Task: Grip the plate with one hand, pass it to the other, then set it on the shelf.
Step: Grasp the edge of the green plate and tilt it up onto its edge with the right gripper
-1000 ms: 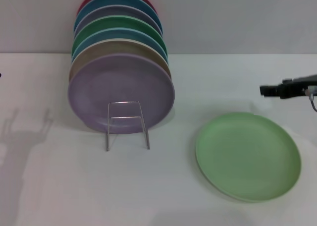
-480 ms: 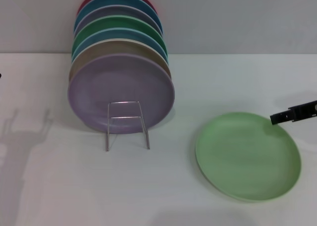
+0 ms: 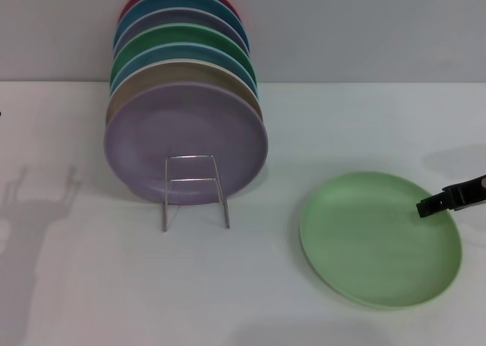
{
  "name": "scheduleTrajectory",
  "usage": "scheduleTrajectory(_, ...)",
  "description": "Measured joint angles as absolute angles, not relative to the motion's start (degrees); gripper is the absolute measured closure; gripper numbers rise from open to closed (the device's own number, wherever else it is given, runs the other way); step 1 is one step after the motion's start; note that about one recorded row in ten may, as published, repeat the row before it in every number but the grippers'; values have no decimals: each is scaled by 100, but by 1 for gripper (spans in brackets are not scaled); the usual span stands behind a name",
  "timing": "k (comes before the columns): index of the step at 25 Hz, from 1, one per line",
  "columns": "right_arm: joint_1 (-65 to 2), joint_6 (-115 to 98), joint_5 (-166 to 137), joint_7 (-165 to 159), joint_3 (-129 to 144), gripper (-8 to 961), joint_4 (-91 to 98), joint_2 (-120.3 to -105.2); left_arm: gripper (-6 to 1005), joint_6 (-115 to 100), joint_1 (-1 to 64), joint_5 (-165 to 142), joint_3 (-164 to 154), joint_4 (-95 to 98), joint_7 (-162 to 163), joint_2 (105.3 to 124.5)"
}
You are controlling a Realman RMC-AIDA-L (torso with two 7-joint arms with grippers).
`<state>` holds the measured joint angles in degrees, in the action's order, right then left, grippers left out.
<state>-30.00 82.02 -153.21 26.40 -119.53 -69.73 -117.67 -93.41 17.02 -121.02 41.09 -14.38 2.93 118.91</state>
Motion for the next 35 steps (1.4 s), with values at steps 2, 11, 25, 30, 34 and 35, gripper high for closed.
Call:
scheduleTrajectory(2,-3002,8196,-15331,2633,-11954,287,-6955,-11767,217,-9341,1712,-12102,4110,-1432,293,11891)
scheduleTrajectory(11,-3032,8139,-15401,2601,-11958,285,-6798,-11768,218,-9342,1737,-12095,4113,-1424,291,11888)
scheduleTrajectory(25,-3126,8090,-15530,2629,-11953,521,-6469,-11765,220,-9381,1711,-12094,4113,-1427,290,11882)
scheduleTrajectory(30,-3114,8107,-15539,2638,-11950,637,-6475,-11762,220,-9414,1689,-12094,4113,-1440,290,11882)
scheduleTrajectory(34,-3107,8112,-15565,2647,-11925,716,-6478,-11760,221,-9423,1680,-12094,4113,-1441,294,11882)
scheduleTrajectory(35,-3103,8113,-15614,2663,-11912,736,-6484,-11760,221,-9423,1679,-12094,4114,-1441,309,11882)
